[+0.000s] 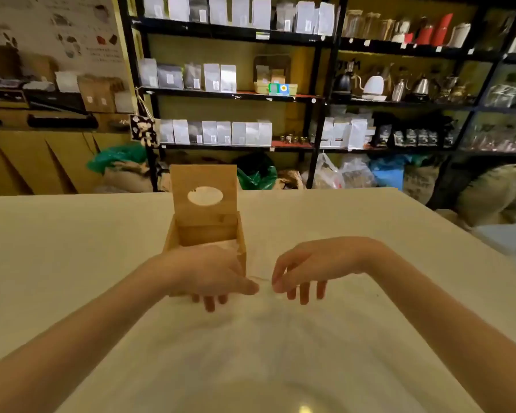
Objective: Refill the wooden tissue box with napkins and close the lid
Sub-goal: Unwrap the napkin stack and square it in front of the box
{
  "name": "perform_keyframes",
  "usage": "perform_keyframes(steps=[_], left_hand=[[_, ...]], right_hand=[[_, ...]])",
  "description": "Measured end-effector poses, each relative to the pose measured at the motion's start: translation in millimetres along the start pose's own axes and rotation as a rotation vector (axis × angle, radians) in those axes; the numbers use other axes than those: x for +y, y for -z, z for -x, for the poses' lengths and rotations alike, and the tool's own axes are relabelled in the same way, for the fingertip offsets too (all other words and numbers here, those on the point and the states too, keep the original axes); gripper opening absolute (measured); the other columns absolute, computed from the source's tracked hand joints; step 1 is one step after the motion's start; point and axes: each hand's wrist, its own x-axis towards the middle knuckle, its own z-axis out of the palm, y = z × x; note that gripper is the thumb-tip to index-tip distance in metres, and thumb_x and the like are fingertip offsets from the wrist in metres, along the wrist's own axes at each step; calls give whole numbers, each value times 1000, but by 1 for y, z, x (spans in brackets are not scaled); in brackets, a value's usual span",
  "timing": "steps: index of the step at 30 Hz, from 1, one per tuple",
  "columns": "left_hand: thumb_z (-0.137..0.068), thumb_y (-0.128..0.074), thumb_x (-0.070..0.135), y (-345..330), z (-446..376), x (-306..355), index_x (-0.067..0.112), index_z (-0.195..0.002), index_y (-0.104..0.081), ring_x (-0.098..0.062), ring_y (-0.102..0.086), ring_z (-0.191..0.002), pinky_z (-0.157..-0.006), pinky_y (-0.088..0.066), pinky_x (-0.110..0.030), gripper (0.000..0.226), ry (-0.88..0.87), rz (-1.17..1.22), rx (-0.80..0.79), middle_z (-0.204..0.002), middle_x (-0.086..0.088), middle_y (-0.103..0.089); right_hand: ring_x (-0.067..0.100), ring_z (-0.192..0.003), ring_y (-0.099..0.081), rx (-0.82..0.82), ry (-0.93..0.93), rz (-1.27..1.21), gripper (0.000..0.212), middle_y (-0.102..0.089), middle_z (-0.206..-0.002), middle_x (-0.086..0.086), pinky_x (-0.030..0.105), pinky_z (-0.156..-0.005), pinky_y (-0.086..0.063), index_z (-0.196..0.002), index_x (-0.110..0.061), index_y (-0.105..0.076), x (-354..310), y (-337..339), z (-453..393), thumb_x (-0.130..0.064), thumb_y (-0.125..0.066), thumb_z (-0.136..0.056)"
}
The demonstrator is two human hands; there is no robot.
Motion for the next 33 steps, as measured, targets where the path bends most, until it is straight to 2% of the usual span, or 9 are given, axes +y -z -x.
perform_keyframes(steps=[4, 7, 10, 13, 19, 25, 29, 31, 33], left_hand=[[-85, -45, 54, -29, -2, -9, 13, -103, -65, -19, -64, -90, -80, -51, -33, 49, 5, -55, 66, -100, -5, -67], [-84, -43, 56, -50, -1, -13, 12, -99, -67, -21, -62, -92, -82, -50, -37, 52, -9, -124, 165, -101, -6, -69], [-83, -43, 58, -66, 2, -15, 14, -99, -65, -18, -61, -87, -75, -51, -33, 51, 11, -138, 263, -97, -3, -68], [-81, -44, 60, -80, 3, -15, 16, -100, -56, -17, -57, -86, -66, -43, -28, 50, 39, -134, 322, -97, -1, -64], [-80, -47, 59, -99, -2, -21, 22, -91, -41, -17, -50, -81, -63, -38, -29, 39, 36, -113, 472, -95, 1, -54], [-80, -51, 55, -102, -6, -28, 23, -88, -43, -17, -49, -77, -58, -35, -27, 34, -18, -79, 518, -83, 4, -49], [-80, -56, 47, -99, -9, -34, 24, -89, -52, -16, -51, -79, -62, -39, -26, 24, -66, 26, 535, -85, 5, -54], [-79, -60, 40, -98, -9, -38, 26, -83, -55, -13, -51, -77, -62, -41, -25, 16, -98, 113, 536, -84, 6, -56], [-78, -64, 33, -97, -9, -41, 26, -76, -58, -8, -51, -72, -59, -41, -21, 10, -132, 216, 533, -78, 8, -57]], right_hand=[[16, -86, -64, 8, -15, -45, 38, -64, -97, 0, 33, -80, -52, -114, -16, -57, 9, -22, -5, -41, -54, -86], [13, -81, -64, 64, -13, -51, 35, -65, -95, 0, 30, -76, -52, -110, -18, -58, 17, -35, -8, -42, -55, -84], [12, -73, -64, 179, 3, -37, 35, -67, -93, 2, 32, -72, -53, -108, -19, -56, 21, -48, -12, -43, -56, -83], [12, -66, -59, 302, 14, -48, 40, -63, -87, 2, 30, -65, -49, -113, -20, -51, 23, -65, -19, -45, -56, -82], [24, -92, -57, 615, 9, 81, 54, -61, -100, 2, 38, -78, -47, -131, -21, -37, 25, -95, -32, -47, -50, -85], [26, -104, -55, 733, 64, 168, 39, -58, -118, 3, 36, -80, -42, -124, -22, -50, 26, -107, -37, -38, -44, -90], [18, -93, -49, 855, 124, 195, 25, -50, -105, -1, 29, -68, -34, -108, -20, -57, 25, -111, -41, -31, -51, -87], [13, -92, -39, 875, 186, 158, 16, -45, -101, -4, 28, -69, -33, -97, -18, -57, 26, -112, -43, -24, -55, -83], [14, -90, -40, 868, 254, 61, 9, -46, -96, -6, 27, -72, -34, -87, -16, -55, 29, -113, -43, -18, -57, -78]])
